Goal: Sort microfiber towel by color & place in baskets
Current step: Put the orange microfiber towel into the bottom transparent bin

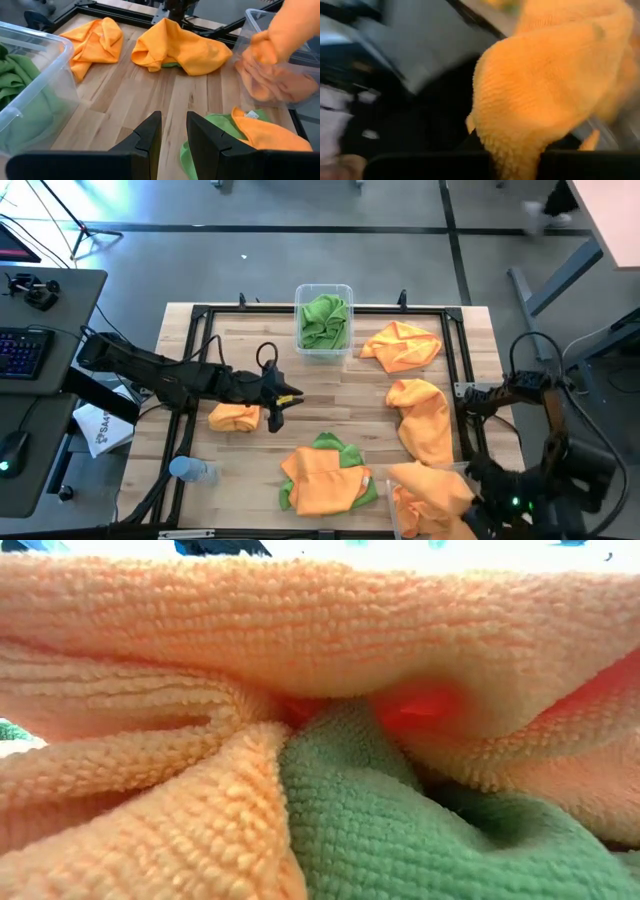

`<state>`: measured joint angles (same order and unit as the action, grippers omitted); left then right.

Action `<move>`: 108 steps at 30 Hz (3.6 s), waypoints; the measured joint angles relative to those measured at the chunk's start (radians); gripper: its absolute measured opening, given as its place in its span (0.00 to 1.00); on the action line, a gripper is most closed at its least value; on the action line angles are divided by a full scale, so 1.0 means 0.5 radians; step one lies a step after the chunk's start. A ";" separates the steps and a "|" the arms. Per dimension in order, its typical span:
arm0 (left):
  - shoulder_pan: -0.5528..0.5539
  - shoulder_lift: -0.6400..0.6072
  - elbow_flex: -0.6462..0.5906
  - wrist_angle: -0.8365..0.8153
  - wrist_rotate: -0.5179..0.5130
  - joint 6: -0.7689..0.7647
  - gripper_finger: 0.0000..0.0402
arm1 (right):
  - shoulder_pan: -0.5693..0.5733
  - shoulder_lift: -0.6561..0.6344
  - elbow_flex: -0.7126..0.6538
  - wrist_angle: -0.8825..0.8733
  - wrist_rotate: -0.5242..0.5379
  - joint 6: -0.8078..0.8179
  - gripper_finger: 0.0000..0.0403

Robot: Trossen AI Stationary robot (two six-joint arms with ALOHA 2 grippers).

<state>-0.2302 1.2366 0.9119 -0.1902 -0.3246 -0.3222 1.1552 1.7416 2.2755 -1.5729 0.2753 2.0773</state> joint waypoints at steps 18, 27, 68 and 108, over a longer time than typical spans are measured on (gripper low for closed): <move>-0.030 0.046 0.003 0.008 -0.025 0.005 0.20 | 0.222 0.002 -0.221 0.102 -0.430 0.396 0.00; -0.030 0.069 0.002 -0.005 -0.056 0.021 0.20 | 0.180 -0.006 -0.246 0.004 0.311 0.108 0.00; -0.040 0.069 0.001 -0.046 -0.084 -0.029 0.20 | -0.154 0.070 -1.790 1.037 -0.621 0.228 0.00; -0.040 0.069 0.001 -0.099 -0.116 -0.012 0.20 | -0.171 -0.017 -1.179 0.244 -0.510 0.069 0.44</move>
<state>-0.2504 1.2713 0.9123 -0.2398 -0.3828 -0.3283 1.0696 1.7332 1.6861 -1.4509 0.0201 2.1120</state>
